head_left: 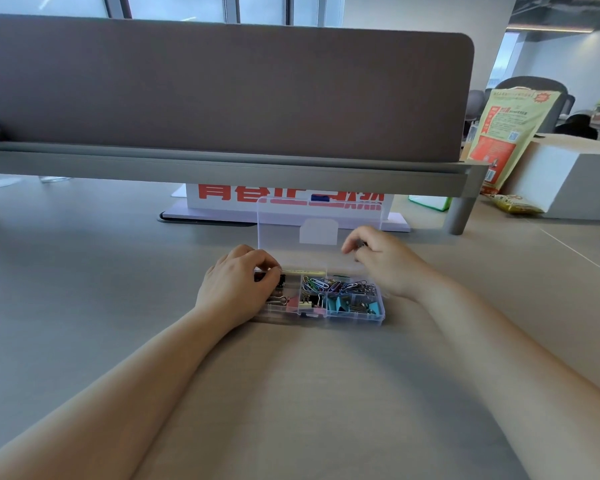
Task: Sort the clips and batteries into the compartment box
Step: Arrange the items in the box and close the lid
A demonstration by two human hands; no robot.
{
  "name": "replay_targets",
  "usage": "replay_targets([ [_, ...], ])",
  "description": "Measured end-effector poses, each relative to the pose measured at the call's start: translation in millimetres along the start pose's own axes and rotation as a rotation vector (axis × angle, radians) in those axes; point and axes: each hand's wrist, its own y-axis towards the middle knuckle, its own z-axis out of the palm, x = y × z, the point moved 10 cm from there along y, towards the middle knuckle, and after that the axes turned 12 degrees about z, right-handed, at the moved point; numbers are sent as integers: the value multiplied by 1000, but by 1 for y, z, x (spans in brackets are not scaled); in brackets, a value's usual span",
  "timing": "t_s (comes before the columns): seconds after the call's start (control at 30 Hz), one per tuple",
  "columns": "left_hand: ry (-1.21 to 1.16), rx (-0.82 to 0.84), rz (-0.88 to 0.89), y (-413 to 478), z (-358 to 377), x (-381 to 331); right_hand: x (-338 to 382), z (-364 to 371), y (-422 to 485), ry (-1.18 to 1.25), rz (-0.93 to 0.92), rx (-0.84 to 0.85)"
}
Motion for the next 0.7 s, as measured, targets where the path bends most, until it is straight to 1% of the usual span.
replay_targets([
  [0.07, -5, -1, -2, 0, 0, 1, 1, 5, 1, -163, -26, -18],
  [0.17, -15, -5, 4, 0, 0, 1, -2, 3, 2, -369, -35, -104],
  [0.27, -17, -8, 3, 0, 0, 1, -5, 0, 0, -461, -33, -165],
  [0.33, -15, -4, 2, 0, 1, 1, -6, 4, 1, -455, -25, -148],
  [0.47, -19, -3, 1, 0, 1, 0, -16, 11, 8, -326, 51, -13],
  [0.6, -12, -6, 1, -1, 0, 0, -17, 19, 7, -276, 48, 103],
  [0.7, 14, -8, 5, -1, -1, -1, -14, 19, 4, -227, 72, 143],
])
